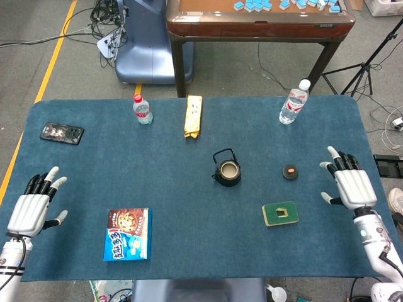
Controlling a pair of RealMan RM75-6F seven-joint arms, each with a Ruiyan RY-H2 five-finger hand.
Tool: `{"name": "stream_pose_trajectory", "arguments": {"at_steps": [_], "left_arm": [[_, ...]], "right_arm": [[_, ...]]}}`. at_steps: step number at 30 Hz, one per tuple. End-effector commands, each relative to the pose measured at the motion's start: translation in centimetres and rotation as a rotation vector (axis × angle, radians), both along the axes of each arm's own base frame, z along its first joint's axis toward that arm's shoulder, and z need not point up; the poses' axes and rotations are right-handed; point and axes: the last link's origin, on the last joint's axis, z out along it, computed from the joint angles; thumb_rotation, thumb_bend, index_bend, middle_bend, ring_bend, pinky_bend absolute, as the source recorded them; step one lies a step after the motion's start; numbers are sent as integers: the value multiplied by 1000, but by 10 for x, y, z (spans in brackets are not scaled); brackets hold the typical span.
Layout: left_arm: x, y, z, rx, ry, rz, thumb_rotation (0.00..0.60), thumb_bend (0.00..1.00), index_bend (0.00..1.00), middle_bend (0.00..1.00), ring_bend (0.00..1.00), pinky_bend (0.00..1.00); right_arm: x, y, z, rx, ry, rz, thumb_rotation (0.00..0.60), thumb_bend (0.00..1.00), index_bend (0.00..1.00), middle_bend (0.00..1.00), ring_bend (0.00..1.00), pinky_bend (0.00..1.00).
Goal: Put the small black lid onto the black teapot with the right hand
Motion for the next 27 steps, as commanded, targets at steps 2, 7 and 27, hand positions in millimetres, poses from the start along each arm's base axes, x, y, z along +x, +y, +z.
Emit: {"name": "stream_pose_trajectory", "arguments": {"at_steps": [2,7,27], "left_arm": [[-3,9,-1,-6,-7,9,600,258,155,0,0,0],[-6,15,-2,-18,-9,11,600,258,155,0,0,0],[-26,38,1,-37,-28,47,600,258,155,0,0,0]], "right_arm": [[5,-28,-10,32,23,-9,600,218,262,4,0,0],[9,-50,-24,65,42,-16,600,219,262,0,0,0],[33,-102,-69,166,125,-34,600,218,262,0,0,0]]}}
